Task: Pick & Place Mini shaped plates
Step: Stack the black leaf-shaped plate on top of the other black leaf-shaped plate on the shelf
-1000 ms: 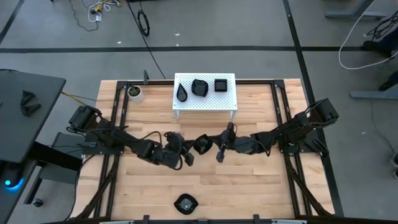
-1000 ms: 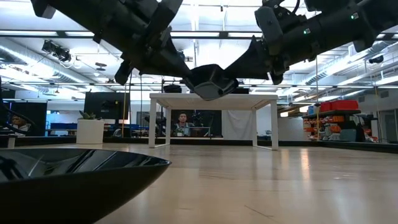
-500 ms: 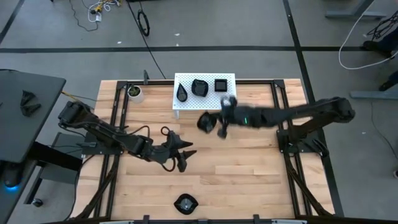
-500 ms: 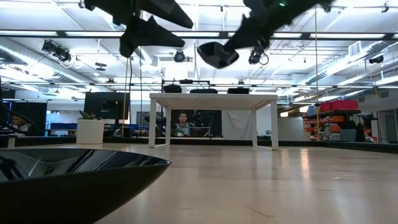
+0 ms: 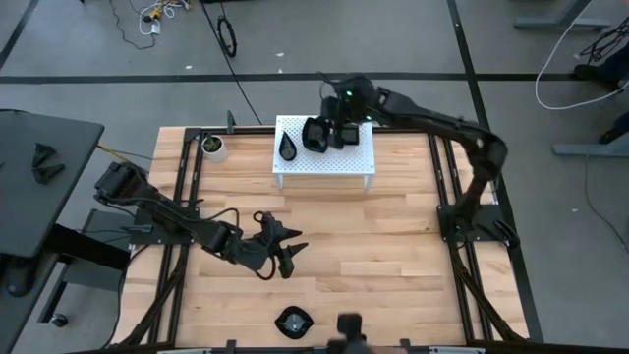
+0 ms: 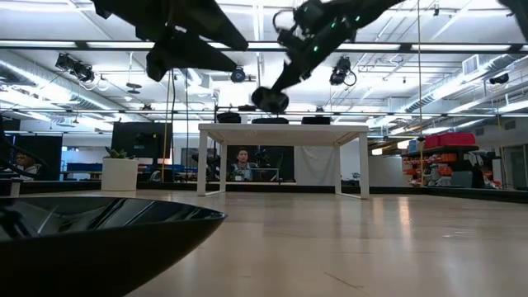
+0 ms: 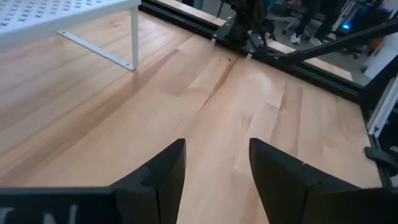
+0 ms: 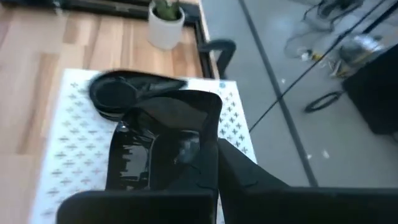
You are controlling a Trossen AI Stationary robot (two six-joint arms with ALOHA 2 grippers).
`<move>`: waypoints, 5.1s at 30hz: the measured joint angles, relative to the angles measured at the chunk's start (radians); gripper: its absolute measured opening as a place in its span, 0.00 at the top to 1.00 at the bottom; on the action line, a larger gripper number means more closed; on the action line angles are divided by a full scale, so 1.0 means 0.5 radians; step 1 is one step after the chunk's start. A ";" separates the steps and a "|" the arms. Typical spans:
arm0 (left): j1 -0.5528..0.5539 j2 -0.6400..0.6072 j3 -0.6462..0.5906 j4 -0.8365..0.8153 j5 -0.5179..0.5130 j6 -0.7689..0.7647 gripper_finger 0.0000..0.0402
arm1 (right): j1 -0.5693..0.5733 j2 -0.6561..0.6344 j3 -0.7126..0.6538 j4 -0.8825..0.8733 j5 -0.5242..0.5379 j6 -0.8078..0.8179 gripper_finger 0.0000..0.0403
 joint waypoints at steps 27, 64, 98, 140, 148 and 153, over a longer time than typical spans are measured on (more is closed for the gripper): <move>-0.137 0.014 0.000 -0.274 0.164 -0.151 0.55 | 0.776 -0.529 -0.500 -0.130 -0.159 0.516 0.65; -0.651 0.865 0.003 0.483 0.540 -0.891 0.75 | 2.120 -0.665 -2.131 2.413 0.833 1.371 0.83; -0.088 0.311 0.000 -0.110 0.650 -0.096 0.99 | 2.062 -0.665 -2.128 2.409 0.866 1.455 0.83; -0.687 0.735 0.000 0.378 0.248 -1.003 0.54 | 2.027 -0.665 -2.128 2.413 0.866 1.408 0.83; -0.660 0.843 0.003 0.470 0.381 -0.999 0.62 | 2.027 -0.665 -2.128 2.406 0.866 1.406 0.83; -0.658 0.889 0.009 0.532 0.434 -0.971 0.63 | 2.027 -0.665 -2.128 2.376 0.866 1.402 0.83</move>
